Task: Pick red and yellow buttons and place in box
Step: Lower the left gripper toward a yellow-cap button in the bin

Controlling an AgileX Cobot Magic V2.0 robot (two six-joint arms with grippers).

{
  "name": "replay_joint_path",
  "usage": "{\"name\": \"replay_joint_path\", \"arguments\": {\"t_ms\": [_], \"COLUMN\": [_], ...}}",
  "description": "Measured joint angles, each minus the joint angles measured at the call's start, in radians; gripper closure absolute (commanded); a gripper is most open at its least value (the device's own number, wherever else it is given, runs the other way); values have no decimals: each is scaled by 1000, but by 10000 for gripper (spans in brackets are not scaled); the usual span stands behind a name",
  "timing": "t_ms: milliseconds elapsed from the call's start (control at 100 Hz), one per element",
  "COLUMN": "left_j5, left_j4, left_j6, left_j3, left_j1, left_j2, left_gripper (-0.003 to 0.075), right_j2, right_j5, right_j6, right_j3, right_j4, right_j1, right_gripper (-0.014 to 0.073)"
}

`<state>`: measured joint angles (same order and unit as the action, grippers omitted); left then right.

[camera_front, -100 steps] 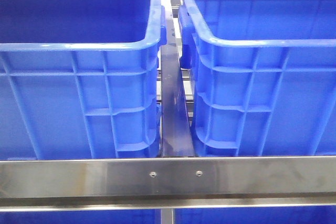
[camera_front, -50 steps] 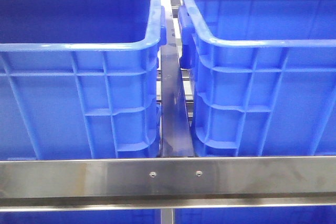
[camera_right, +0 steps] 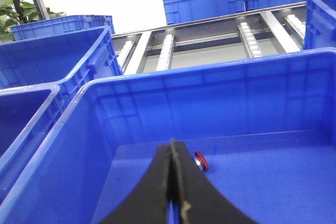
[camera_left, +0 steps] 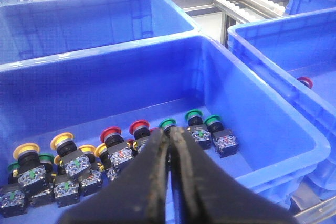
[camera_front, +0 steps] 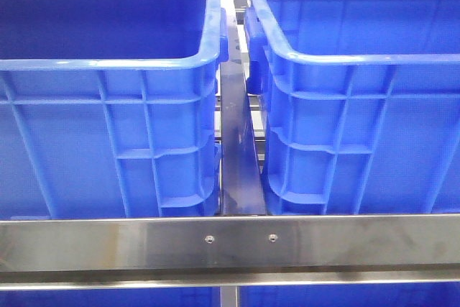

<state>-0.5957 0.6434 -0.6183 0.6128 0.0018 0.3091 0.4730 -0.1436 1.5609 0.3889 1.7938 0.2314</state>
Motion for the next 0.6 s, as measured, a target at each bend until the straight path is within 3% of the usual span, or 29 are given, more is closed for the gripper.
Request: {"name": "replay_joint_path", "arguments": {"t_ms": [110,180,450,600], "left_j5": [0,0,0,12], "left_j4": [0,0,0,0], "left_j6": [0,0,0,0], "left_j3": [0,0,0,0], "left_j1": [0,0,0,0], "left_j2": [0,0,0,5], "left_gripper": [729,683,278,256], "right_j2": [0,0,0,0], "right_j5": [0,0,0,0], "right_j6": [0,0,0,0], "right_j3": [0,0,0,0], "right_j4": [0,0,0,0], "right_j1": [0,0,0,0], "right_gripper": [662,662,662,662]}}
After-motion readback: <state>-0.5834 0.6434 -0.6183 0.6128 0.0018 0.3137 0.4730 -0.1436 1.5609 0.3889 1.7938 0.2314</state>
